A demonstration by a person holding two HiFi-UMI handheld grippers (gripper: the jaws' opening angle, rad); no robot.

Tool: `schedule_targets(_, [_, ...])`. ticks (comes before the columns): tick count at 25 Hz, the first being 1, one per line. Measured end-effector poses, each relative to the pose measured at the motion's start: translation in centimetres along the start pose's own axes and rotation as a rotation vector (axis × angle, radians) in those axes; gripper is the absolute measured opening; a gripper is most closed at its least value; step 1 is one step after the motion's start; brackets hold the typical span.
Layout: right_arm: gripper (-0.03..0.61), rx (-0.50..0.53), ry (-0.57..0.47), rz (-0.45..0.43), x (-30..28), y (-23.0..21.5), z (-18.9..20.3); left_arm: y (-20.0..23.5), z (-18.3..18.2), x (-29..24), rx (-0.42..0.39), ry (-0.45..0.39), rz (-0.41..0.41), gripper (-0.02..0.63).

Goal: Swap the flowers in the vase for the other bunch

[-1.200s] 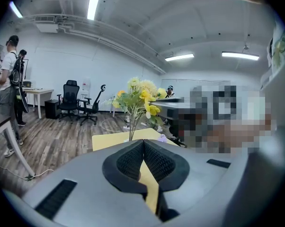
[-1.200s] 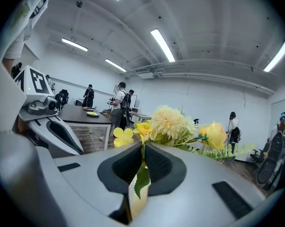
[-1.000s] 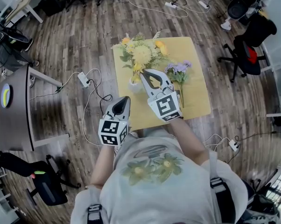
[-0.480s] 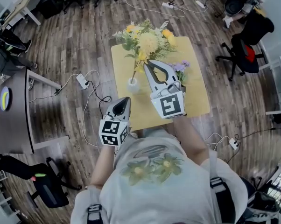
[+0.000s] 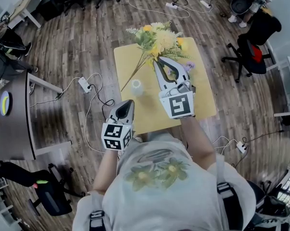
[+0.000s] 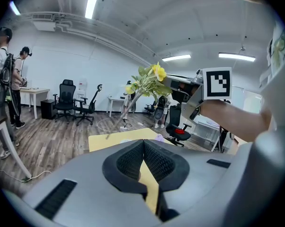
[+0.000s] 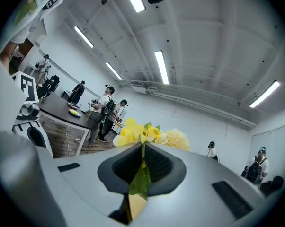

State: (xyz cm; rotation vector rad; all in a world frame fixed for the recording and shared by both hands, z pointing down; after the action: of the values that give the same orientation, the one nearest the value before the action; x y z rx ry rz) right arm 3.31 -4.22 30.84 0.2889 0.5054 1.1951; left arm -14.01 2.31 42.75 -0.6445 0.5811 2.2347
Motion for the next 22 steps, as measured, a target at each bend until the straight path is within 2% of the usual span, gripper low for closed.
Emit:
schedule_targets(12, [0.048,-0.062,0.068,0.024,1.9,-1.4,3.3,-1.3,0.8,-1.1,-0.014,0.029,0.033,0.018])
schedule_targets(22, [0.048,-0.039,0.126,0.032,3.9,-3.1,6.3,-2.4,0.9,-2.0,-0.033,0.038,0.067,0.018])
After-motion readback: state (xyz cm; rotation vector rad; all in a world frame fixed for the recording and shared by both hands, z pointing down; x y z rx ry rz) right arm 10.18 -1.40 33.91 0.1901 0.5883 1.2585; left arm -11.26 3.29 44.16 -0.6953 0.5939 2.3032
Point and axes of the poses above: the fingertips, and each gripper's own axes: x backward along the fingers, y to its left, z out of its underside, the point moved 7 cm from there along x, backward along the fingers, and after that the axes turned 15 degrees about y, right-handed, at the moved point
